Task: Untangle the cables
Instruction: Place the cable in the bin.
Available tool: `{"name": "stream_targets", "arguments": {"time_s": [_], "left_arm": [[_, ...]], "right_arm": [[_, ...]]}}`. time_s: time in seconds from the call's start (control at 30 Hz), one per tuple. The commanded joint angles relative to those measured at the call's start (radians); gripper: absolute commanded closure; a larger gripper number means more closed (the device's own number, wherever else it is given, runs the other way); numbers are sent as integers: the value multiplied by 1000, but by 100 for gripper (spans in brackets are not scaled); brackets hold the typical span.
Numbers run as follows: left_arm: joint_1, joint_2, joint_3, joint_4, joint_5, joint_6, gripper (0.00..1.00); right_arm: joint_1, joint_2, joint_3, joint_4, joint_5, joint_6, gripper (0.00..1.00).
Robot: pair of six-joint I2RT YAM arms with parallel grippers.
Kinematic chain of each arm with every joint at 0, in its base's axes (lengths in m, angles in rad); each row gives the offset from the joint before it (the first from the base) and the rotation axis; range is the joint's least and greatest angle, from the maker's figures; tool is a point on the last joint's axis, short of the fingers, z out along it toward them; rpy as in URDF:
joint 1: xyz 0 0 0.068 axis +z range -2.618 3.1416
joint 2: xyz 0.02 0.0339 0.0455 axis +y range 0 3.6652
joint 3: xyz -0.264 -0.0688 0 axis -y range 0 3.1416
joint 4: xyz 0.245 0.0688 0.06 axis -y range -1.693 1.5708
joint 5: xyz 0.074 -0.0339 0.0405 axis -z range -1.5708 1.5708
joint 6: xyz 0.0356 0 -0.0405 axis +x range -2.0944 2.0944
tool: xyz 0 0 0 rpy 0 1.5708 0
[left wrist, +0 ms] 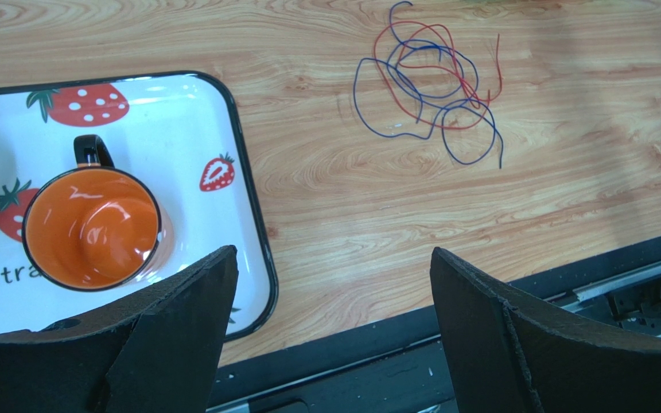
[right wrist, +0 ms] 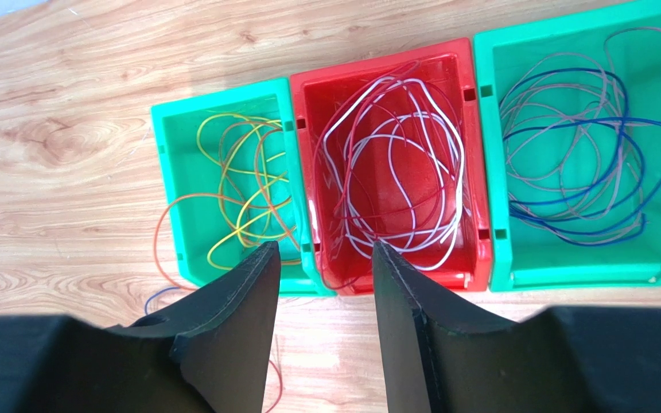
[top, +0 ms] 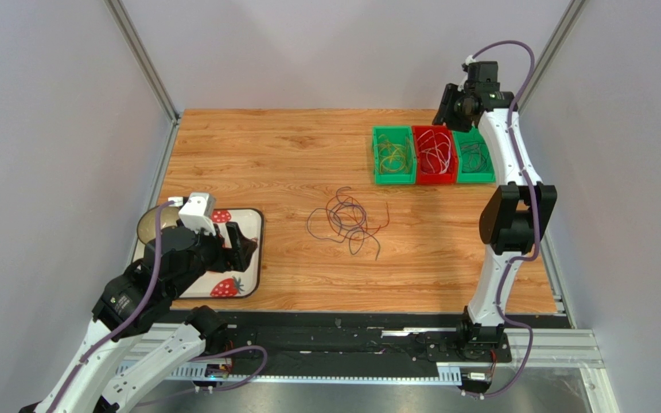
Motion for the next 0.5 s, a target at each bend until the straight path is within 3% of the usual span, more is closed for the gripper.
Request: {"name": "stream_targets", "arguments": {"time_s": [0.0, 0.2, 0.47], "left_arm": [[3, 3, 8, 14, 0, 13, 10], [2, 20, 7, 19, 6, 14, 10], [2, 141, 11, 45, 81, -15, 12]], "right_arm": [[-1, -90, 15, -20, 18, 15, 53], [-1, -208, -86, 30, -24, 55, 53], [81, -427, -398, 121, -88, 108, 53]]}}
